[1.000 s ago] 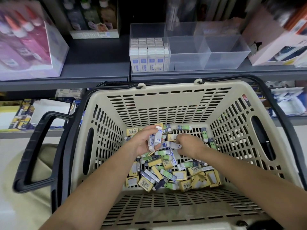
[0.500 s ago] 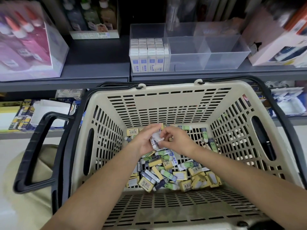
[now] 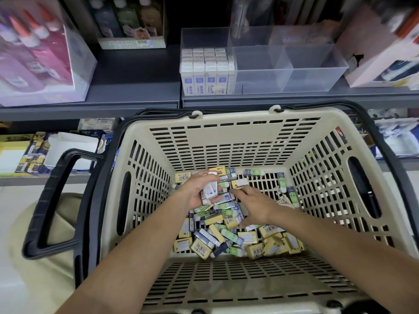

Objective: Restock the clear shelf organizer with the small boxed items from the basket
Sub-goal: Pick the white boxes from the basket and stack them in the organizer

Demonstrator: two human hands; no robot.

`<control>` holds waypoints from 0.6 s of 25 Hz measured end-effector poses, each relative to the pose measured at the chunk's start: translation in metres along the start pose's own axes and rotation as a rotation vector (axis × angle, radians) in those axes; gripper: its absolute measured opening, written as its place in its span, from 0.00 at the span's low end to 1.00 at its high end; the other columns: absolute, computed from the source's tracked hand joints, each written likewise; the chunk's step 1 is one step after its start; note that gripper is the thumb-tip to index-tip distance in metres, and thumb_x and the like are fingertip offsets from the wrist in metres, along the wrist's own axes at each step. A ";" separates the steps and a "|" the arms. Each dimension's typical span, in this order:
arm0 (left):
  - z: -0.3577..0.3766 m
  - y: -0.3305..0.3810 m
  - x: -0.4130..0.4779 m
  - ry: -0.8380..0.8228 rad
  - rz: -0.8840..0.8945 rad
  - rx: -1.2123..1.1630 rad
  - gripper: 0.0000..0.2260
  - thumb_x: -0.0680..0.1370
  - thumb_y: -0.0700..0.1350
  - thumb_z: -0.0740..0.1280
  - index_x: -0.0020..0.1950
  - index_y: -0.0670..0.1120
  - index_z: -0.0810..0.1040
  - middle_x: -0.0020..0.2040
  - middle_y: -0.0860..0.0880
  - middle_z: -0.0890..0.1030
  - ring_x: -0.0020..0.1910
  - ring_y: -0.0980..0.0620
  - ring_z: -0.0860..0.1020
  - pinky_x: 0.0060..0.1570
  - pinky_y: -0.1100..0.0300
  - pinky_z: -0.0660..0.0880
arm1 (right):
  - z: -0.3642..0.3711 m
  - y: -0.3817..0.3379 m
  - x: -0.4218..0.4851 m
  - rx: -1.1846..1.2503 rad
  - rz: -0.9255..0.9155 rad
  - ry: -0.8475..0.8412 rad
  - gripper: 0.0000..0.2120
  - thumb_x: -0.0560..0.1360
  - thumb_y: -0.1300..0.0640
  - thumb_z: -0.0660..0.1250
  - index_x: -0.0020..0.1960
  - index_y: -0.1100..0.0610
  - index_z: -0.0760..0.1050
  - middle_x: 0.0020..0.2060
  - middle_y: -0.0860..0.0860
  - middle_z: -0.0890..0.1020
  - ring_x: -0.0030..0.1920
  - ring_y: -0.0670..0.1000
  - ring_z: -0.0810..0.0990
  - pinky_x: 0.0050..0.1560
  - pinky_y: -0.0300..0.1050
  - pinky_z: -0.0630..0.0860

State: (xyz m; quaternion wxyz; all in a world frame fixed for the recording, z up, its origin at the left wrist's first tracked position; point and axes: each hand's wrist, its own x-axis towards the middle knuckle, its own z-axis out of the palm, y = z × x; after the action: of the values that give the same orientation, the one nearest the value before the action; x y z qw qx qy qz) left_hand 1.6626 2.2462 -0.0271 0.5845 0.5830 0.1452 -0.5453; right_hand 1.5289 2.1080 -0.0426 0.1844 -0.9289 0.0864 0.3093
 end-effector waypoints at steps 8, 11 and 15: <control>-0.005 0.001 -0.003 0.032 -0.005 0.039 0.16 0.73 0.38 0.70 0.60 0.45 0.73 0.46 0.44 0.80 0.39 0.48 0.80 0.30 0.55 0.78 | 0.009 0.001 0.004 -0.010 -0.044 0.084 0.43 0.64 0.43 0.74 0.69 0.52 0.55 0.65 0.52 0.65 0.64 0.54 0.69 0.59 0.47 0.70; -0.006 0.001 -0.003 0.027 -0.005 0.045 0.16 0.73 0.37 0.70 0.60 0.45 0.73 0.45 0.43 0.80 0.38 0.48 0.80 0.30 0.55 0.79 | 0.010 0.000 0.005 0.003 -0.022 0.125 0.35 0.68 0.51 0.73 0.68 0.51 0.57 0.63 0.53 0.69 0.60 0.54 0.73 0.54 0.48 0.74; -0.007 0.002 -0.004 0.002 0.010 0.024 0.11 0.73 0.36 0.70 0.54 0.42 0.75 0.43 0.42 0.81 0.34 0.49 0.81 0.31 0.56 0.79 | -0.011 0.009 0.001 0.229 0.093 0.156 0.21 0.70 0.54 0.70 0.60 0.55 0.68 0.53 0.53 0.76 0.44 0.50 0.76 0.41 0.44 0.75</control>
State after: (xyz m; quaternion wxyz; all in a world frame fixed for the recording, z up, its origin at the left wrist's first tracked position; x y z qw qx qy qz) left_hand 1.6662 2.2534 -0.0245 0.5802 0.5912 0.1362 -0.5434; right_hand 1.5329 2.0956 -0.0378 0.2674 -0.9181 0.1780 0.2324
